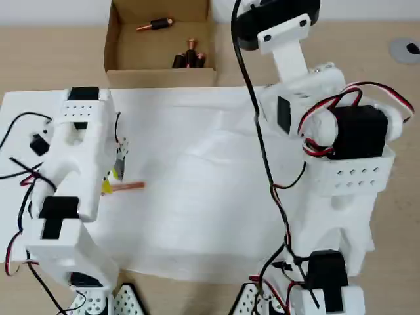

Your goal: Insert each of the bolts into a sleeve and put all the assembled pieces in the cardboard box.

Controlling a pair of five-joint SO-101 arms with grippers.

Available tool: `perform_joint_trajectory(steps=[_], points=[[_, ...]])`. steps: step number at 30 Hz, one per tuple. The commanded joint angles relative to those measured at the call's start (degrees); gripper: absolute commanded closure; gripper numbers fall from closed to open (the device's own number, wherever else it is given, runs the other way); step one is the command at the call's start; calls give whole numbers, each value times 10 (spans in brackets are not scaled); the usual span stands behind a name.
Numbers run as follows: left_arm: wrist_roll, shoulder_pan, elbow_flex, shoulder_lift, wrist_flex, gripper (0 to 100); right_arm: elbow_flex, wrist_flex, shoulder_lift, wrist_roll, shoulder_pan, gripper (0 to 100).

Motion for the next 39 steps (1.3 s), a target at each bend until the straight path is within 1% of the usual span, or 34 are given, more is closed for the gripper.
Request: perform_joint_trajectory(steps=[1, 5, 10, 14, 20, 23, 25, 28, 34, 39], points=[[11, 4, -18, 13, 6, 848, 1, 5, -19, 7, -7, 800], [11, -4, -18, 33, 6, 847, 1, 4, -19, 8, -7, 800], [34, -29, -22, 60, 4, 847, 1, 4, -19, 8, -7, 800], [35, -44, -18, 98, -18, 850, 1, 4, -19, 8, -7, 800], [35, -42, -18, 182, -67, 850, -1, 4, -19, 9, -7, 800], [35, -42, -32, 199, -69, 853, -1, 4, -19, 9, -7, 800], [33, -46, -39, 197, -72, 891, -2, 4, -19, 9, -7, 800], [31, -43, -61, 197, -73, 987, -2, 4, -19, 9, -7, 800], [29, -47, -105, 197, -71, 988, -2, 4, -19, 9, -6, 800], [-23, -47, -148, 194, -53, 988, -2, 4, -19, 9, -6, 800]])
